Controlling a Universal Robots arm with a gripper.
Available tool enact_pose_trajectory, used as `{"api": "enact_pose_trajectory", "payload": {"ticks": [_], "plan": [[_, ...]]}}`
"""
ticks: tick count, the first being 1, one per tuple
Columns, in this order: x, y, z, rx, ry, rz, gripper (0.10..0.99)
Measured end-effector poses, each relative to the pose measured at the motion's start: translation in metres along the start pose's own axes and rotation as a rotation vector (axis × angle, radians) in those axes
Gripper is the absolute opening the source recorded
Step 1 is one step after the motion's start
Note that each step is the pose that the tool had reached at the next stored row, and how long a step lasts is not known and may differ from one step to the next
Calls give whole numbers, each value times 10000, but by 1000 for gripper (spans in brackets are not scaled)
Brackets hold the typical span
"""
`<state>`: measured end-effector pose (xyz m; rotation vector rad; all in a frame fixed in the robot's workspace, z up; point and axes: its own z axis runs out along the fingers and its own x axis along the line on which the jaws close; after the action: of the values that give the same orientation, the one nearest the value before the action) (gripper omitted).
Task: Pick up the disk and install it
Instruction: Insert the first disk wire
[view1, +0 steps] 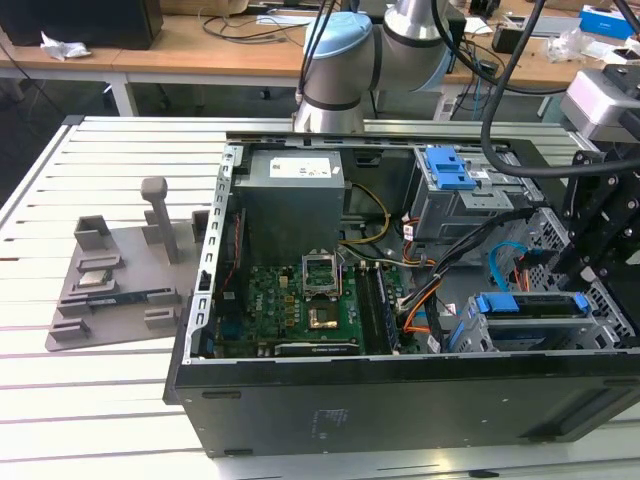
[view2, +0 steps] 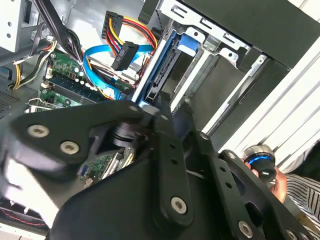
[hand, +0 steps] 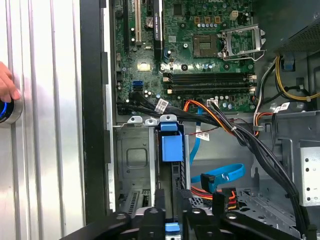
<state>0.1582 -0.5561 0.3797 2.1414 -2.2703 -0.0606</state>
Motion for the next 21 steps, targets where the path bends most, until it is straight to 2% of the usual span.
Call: {"api": "enact_pose_trajectory", "payload": {"ticks": [1,2,3,7,13,14,16,21], "plan": [[0,0,0,0,0,1,294],[0,0,0,0,0,0,294],[0,0,0,0,0,0,361],[-45,-26,-1,0,0,0,361],[-166,-152,-5,0,9,-40,361],[-192,-160,-4,0,10,-43,361],[-333,-155,39,0,14,-42,361],[-491,-149,117,2,44,-41,361]]}}
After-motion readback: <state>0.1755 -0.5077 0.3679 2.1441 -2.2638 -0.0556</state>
